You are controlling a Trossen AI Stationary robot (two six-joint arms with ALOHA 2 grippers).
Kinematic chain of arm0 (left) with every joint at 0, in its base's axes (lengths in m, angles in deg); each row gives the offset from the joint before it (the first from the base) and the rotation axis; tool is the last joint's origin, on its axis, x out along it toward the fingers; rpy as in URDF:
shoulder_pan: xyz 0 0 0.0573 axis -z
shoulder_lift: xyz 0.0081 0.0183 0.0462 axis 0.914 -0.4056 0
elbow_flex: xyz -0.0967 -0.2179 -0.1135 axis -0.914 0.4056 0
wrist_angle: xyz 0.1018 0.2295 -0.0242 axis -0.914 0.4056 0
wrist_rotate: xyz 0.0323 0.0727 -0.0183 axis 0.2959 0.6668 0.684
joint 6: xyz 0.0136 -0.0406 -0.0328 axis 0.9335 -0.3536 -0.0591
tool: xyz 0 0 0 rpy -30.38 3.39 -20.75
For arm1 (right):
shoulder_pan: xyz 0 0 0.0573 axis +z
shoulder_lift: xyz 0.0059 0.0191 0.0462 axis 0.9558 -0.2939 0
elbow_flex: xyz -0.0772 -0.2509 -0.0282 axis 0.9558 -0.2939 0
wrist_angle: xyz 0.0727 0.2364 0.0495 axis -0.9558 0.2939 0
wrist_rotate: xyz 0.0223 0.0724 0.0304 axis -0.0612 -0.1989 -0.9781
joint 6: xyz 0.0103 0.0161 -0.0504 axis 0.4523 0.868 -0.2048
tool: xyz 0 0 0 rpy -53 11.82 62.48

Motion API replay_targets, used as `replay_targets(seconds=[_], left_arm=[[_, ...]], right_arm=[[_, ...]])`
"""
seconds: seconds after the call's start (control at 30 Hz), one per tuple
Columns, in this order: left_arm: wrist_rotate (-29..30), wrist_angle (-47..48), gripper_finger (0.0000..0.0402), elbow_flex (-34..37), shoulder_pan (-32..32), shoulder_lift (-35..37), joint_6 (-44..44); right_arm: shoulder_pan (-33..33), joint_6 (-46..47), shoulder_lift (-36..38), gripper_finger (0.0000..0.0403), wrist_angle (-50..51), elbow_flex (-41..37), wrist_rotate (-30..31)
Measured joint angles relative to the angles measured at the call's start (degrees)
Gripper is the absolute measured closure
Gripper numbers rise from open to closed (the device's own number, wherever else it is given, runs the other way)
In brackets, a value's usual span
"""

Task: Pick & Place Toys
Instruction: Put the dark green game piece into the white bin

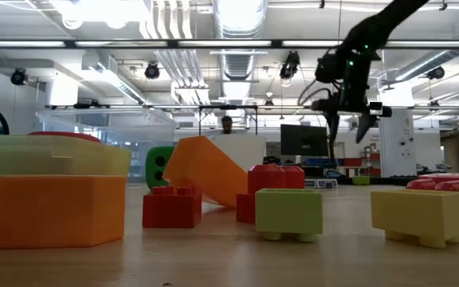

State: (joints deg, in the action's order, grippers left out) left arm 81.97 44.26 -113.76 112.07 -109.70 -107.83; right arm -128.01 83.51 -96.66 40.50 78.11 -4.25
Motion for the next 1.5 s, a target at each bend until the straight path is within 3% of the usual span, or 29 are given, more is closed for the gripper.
replay_targets(seconds=[0.13,0.43,1.2,1.3,1.5], left_arm=[[0.7,0.0,0.0199,-0.5,-0.2,0.1,0.4],[9.1,0.4,0.0199,-4.9,-1.3,0.2,5.2],[8.1,0.6,0.0199,-5.3,-3.8,0.2,4.5],[7.2,0.5,0.0199,-5.3,-4.0,0.2,4.5],[6.8,0.0,0.0199,-5.3,-4.0,0.2,4.2]], right_arm=[[-2.9,0.4,0.0,0.0094,-2.4,-3.2,0.0],[-6.5,0.8,-6.0,0.0094,-2.6,-4.2,-0.6],[-9.1,-2.5,-19.6,0.0096,0.0,3.9,-2.9],[-9.1,-2.6,-20.8,0.0109,0.9,5.1,-2.8],[-9.7,-2.9,-21.7,0.0177,1.5,6.1,-2.8]])
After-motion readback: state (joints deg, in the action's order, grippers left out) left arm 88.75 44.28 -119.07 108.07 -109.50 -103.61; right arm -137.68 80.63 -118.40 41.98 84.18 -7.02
